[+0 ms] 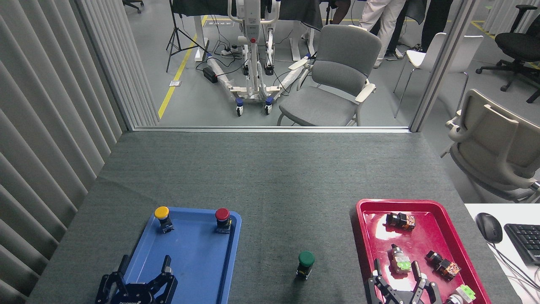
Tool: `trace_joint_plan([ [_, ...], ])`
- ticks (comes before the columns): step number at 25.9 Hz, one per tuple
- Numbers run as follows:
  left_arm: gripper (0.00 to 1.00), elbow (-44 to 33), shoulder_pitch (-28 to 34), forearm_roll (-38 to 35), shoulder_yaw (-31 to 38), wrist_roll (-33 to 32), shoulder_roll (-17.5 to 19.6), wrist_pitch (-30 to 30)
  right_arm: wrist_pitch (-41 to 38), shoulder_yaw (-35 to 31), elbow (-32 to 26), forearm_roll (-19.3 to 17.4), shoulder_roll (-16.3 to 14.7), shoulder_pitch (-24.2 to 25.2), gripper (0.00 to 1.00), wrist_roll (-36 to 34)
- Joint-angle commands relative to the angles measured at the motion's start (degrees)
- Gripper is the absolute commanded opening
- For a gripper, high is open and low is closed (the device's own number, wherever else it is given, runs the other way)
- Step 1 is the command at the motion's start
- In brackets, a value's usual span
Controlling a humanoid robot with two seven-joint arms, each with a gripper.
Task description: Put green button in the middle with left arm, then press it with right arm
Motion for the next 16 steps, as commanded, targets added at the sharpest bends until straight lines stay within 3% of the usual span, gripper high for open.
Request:
trace_joint_plan([
  [1,1.0,0.02,0.33,-0.07,0.0,0.01,0.16,-0.57,0.16,-0.2,-0.13,-0.03,-0.57,1.28,1.0,0.18],
  [6,1.0,-0.07,0.59,-0.07,0.0,-0.34,0.16,-2.5,-0.55,-0.2,-0.13,-2.23,-1.09,1.98,1.0,0.18],
  [8,1.0,-0.68,0.77,-0.07,0.0,-3.33,0.07,-3.29,-0.9,-0.2,-0.13,-3.46,-1.97,1.98,1.0,0.18],
  [11,1.0,-1.12,0.68,-0.07,0.0,-7.64,-0.1,-3.56,-1.16,-0.2,-0.04,-3.46,-1.89,2.07,1.0,0.45],
  [16,1.0,-0.95,0.16,-0.07,0.0,-7.64,-0.28,-3.64,-1.16,-0.2,-0.04,-3.37,-1.71,1.98,1.0,5.45],
])
